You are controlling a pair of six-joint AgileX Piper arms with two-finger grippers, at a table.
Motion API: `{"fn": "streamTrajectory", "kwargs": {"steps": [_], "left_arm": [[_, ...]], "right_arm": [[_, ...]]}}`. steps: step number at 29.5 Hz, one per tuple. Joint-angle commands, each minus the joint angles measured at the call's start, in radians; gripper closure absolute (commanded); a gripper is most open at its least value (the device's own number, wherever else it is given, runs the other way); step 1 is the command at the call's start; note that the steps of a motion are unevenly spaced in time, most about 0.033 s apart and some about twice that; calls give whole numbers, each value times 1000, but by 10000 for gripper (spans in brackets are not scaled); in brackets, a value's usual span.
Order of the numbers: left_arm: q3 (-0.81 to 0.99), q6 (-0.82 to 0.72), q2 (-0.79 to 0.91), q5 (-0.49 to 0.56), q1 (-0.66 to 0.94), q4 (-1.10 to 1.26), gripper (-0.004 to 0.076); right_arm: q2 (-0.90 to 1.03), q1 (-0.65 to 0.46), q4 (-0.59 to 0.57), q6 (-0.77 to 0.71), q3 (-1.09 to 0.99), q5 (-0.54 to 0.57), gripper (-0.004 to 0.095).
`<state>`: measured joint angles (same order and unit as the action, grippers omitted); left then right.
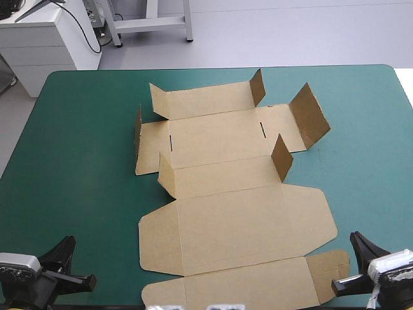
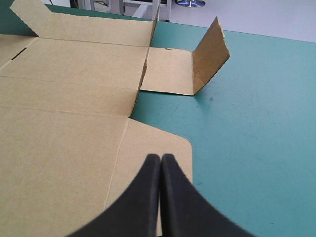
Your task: Fold the box
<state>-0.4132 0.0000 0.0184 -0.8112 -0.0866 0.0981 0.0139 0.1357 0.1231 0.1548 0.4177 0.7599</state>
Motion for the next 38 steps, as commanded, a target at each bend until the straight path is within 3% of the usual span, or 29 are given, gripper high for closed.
{"fn": "streamTrajectory", "kwargs": {"steps": [1, 6, 17, 30, 38], "left_arm": [[-33, 0, 4, 74, -1, 4, 731], [-33, 0, 4, 74, -1, 4, 731], [-33, 0, 4, 74, -1, 4, 731], [-33, 0, 4, 74, -1, 4, 731], [-33, 0, 4, 74, -1, 4, 731]], "right_arm": [[24, 4, 3, 12, 26, -116, 929], [-17, 4, 26, 7, 45, -217, 925], [-539, 4, 208, 93, 331, -147, 925], [-1140, 4, 207, 166, 801, 126, 923], [-1401, 4, 205, 168, 1000, 228, 923]]}}
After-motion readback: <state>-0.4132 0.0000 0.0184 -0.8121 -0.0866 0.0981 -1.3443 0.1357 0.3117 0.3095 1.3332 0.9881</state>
